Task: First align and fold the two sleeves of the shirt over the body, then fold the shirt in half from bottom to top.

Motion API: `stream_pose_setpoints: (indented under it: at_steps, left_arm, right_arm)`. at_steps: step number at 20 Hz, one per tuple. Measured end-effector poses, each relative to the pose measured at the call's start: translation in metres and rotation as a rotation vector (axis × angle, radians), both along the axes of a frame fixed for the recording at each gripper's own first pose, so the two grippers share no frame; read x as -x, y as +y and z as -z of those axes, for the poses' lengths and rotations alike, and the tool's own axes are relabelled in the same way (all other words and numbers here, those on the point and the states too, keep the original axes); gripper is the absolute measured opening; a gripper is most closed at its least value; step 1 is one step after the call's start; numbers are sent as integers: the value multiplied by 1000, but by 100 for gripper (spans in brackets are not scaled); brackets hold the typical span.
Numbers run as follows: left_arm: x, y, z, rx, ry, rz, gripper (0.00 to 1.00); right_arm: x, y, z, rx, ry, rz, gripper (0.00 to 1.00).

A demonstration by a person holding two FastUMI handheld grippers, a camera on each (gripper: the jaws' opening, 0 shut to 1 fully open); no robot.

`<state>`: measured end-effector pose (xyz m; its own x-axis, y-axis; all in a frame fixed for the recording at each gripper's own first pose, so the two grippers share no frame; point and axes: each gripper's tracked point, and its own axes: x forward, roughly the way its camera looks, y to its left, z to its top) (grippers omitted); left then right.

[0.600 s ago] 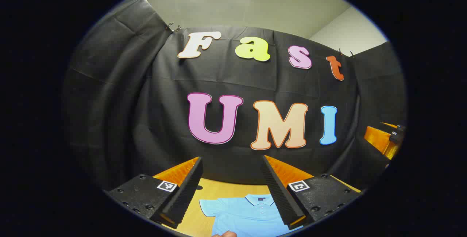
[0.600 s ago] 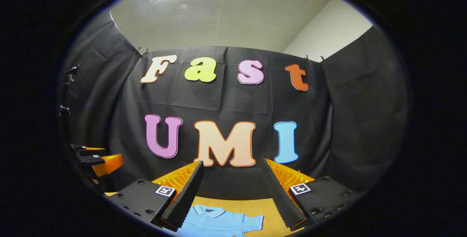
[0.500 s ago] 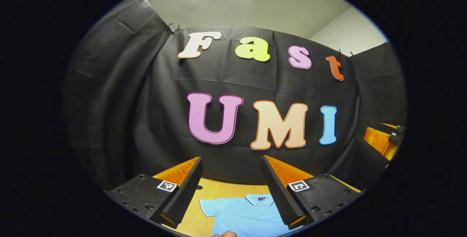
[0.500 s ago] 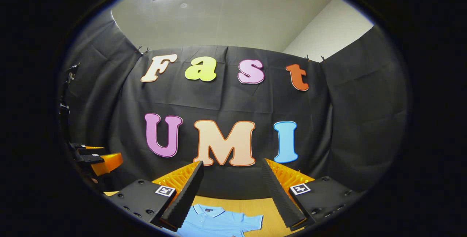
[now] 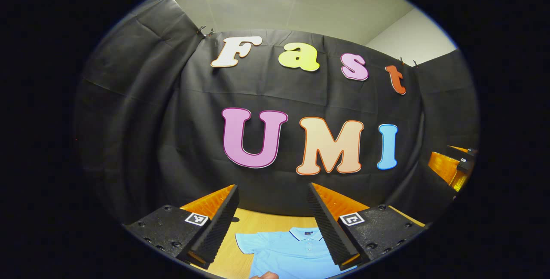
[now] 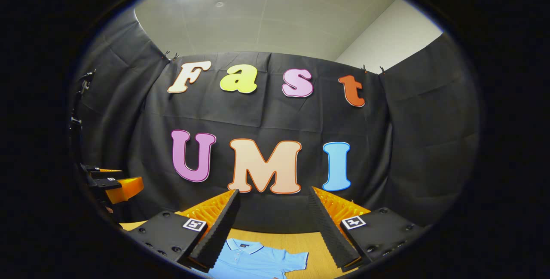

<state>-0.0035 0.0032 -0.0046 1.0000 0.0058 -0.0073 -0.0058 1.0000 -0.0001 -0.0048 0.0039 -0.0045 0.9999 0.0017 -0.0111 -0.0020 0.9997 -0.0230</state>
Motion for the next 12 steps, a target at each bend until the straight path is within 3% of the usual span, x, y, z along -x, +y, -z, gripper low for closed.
stream_pose_setpoints:
  at_steps: [9,12]
  left_arm:
    - [-2,-6,-2,-21,-11,0,96]
    - [-3,-14,-8,-25,-39,-10,93]
  right_arm:
    - [-10,-20,23,56,22,8,99]
    - [-16,-29,48,60,68,-34,100]
